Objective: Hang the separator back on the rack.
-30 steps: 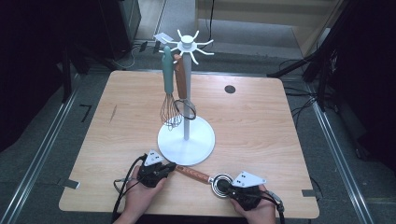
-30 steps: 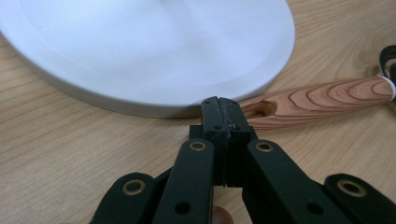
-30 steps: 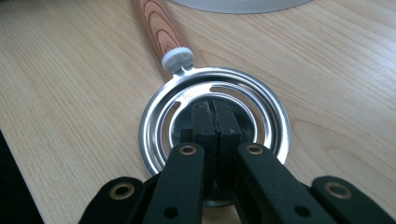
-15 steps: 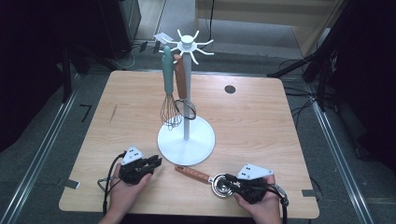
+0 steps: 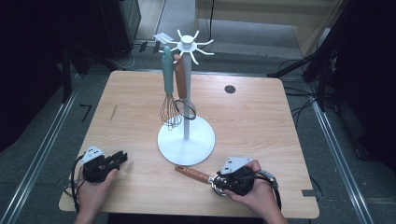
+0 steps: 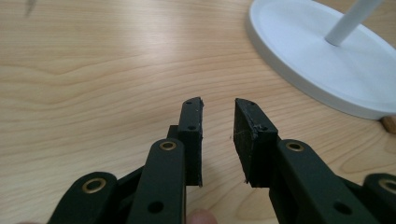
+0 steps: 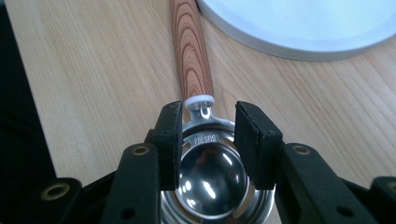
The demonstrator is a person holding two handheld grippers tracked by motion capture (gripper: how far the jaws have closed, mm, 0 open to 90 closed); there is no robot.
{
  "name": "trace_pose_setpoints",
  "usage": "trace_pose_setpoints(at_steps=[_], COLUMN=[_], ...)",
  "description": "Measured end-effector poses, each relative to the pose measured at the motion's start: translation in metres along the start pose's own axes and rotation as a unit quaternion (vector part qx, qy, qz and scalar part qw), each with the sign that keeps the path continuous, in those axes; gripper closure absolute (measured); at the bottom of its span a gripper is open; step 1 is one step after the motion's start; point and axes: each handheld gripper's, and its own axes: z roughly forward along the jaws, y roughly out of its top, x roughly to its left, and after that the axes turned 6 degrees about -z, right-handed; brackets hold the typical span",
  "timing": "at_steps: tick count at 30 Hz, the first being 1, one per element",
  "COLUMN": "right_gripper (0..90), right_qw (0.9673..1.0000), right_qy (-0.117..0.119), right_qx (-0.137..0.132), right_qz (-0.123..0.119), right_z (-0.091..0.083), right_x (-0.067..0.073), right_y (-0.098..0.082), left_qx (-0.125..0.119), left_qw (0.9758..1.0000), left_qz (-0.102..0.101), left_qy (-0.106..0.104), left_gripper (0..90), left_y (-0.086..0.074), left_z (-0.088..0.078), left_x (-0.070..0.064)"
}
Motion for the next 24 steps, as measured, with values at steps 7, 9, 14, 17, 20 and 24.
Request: trace_pose_setpoints(at_steps=[7, 9, 14, 17, 20, 24], right_gripper=[62.5, 62.5, 62.2, 62.5, 64.4, 66.4], right_qw=[0.9977, 0.9969, 0.9951, 0.9934, 0.9913, 0.9880], right_qy=[0.003, 0.006, 0.016, 0.024, 0.031, 0.022], right_qx=[0.058, 0.069, 0.087, 0.101, 0.118, 0.142], right_qz=[-0.033, -0.038, -0.045, -0.049, -0.048, -0.057], right_z=[0.017, 0.021, 0.028, 0.031, 0.036, 0.042], right_x=[0.000, -0.001, -0.002, -0.001, 0.000, 0.001], right_y=[0.018, 0.021, 0.029, 0.035, 0.042, 0.046], left_qx=[0.003, 0.002, 0.004, 0.003, 0.003, 0.004], left_qw=[0.9999, 0.9999, 0.9999, 0.9999, 0.9999, 0.9998], left_qz=[-0.004, -0.011, -0.009, -0.008, -0.009, -0.007], left_qy=[0.011, 0.009, 0.012, 0.013, 0.014, 0.017], left_gripper=[72.1, 71.5, 71.2, 71.2, 71.0, 70.5], left_y=[-0.002, -0.002, -0.003, -0.004, -0.004, -0.004], left_z=[-0.005, -0.006, -0.008, -0.008, -0.008, -0.007], left_x=[0.009, 0.010, 0.012, 0.012, 0.012, 0.013])
